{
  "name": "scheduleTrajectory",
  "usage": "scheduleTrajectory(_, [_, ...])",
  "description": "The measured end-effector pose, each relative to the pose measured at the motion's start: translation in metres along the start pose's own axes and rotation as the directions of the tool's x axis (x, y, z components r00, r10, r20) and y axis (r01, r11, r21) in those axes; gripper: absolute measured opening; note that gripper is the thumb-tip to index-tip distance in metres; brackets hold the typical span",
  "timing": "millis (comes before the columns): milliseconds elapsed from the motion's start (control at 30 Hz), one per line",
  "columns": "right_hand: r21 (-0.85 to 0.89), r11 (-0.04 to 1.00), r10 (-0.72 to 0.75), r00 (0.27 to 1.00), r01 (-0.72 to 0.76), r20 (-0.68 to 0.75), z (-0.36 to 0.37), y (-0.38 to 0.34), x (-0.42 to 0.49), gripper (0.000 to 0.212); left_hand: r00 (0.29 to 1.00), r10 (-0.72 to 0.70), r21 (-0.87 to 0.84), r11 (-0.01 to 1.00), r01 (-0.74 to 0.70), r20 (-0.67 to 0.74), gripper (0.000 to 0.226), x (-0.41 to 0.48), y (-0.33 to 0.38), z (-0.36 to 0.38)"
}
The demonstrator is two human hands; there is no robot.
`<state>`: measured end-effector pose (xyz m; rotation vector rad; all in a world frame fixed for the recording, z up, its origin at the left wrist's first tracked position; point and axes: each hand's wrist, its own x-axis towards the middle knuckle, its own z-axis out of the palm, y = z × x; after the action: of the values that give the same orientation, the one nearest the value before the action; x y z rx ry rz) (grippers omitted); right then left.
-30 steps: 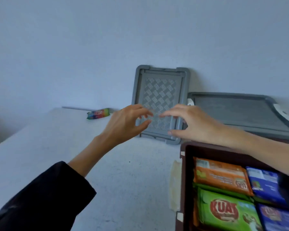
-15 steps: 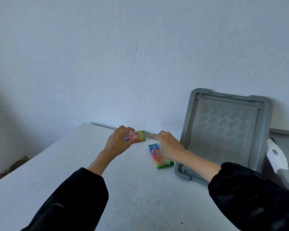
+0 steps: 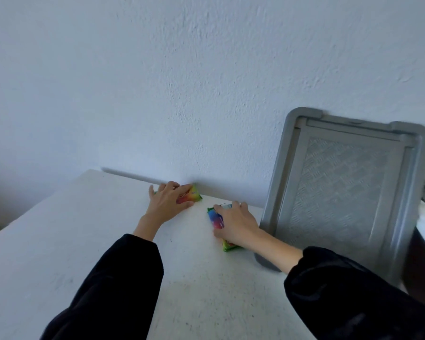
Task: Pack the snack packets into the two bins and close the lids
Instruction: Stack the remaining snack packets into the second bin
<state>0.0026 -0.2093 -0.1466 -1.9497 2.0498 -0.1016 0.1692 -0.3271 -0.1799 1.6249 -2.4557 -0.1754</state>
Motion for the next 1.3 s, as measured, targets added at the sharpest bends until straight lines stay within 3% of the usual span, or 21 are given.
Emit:
scheduleTrajectory(233, [0.194, 0.98, -0.008, 0.988, 0.038, -0.153, -0.013, -0.003, 0.001, 0.045, 0.993, -0.026, -0.215, 0.977, 0.0, -0.117, 0.061, -0.019, 0.005, -0.01])
scheduleTrajectory(400, [0.356, 0.929, -0.003, 0.963, 0.103, -0.271, -0.05, -0.013, -0.019, 0.067, 0.979, 0.02, -0.237, 0.969, -0.07, -0.205, 0.059, -0.035, 0.019, -0.038])
scheduleTrajectory(567, [0.376, 0.902, -0.094, 0.946, 0.213, -0.311, -0.092, -0.013, -0.068, 0.064, 0.958, 0.101, -0.218, 0.962, -0.163, -0.268, 0.057, -0.057, 0.049, -0.085])
scheduleTrajectory(933, [0.195, 0.954, -0.179, 0.956, 0.226, -0.233, -0.131, 0.081, -0.26, 0.067, 0.912, 0.372, -0.155, 0.904, -0.399, -0.175, 0.073, -0.174, 0.163, -0.139])
scheduleTrajectory(1133, [0.142, 0.964, -0.203, 0.969, 0.223, -0.141, -0.121, 0.151, -0.364, 0.066, 0.815, 0.577, -0.176, 0.798, -0.576, -0.053, 0.076, -0.243, 0.256, -0.128])
scheduleTrajectory(1300, [0.15, 0.968, -0.2, 0.979, 0.202, -0.03, -0.114, 0.196, -0.428, 0.066, 0.707, 0.706, -0.15, 0.696, -0.703, -0.036, 0.07, -0.288, 0.326, -0.112])
